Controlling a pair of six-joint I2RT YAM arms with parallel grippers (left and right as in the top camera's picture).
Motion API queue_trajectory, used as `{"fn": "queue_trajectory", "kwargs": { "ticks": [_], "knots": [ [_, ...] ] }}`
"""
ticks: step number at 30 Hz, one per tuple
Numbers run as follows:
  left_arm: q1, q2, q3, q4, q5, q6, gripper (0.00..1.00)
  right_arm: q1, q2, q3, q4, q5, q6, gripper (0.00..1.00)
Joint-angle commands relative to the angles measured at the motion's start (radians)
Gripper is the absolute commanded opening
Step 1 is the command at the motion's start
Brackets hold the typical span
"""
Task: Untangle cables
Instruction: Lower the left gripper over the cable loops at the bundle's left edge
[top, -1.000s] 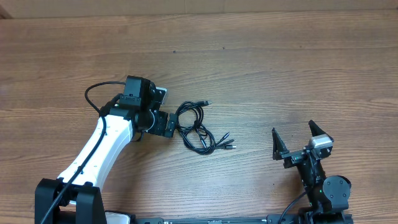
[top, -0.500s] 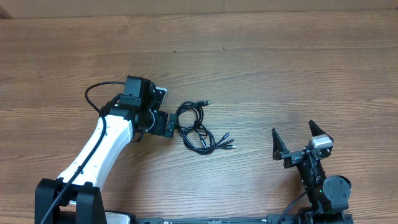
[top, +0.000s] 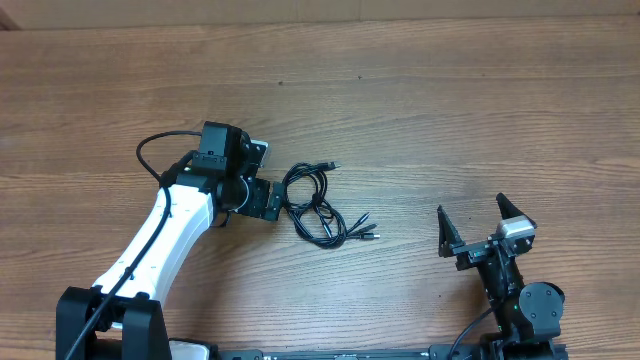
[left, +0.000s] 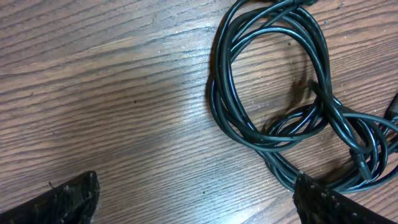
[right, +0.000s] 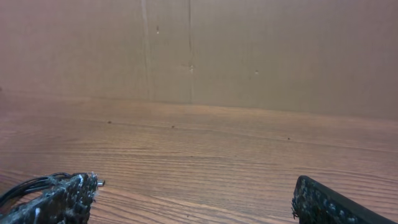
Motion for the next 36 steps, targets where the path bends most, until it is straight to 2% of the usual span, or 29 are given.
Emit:
{"fn": "queue_trajectory", "kwargs": {
  "ticks": [1, 24, 29, 36],
  "knots": [
    [-0.005, 0.005, 0.022, 0.008, -0.006, -0.010, 1.00, 0.003, -0.009, -0.010, 0.002, 0.010, 0.003, 1.00],
    [-0.005, 0.005, 0.021, 0.016, -0.006, -0.016, 0.99, 0.003, -0.009, -0.010, 0.002, 0.010, 0.003, 1.00],
    [-0.005, 0.005, 0.021, 0.011, -0.005, -0.161, 1.00, 0.003, -0.009, -0.010, 0.002, 0.010, 0.003, 1.00],
    [-0.018, 0.006, 0.021, 0.009, -0.006, -0.249, 1.00, 0.004, -0.009, -0.010, 0.002, 0.010, 0.004, 1.00]
  ]
}}
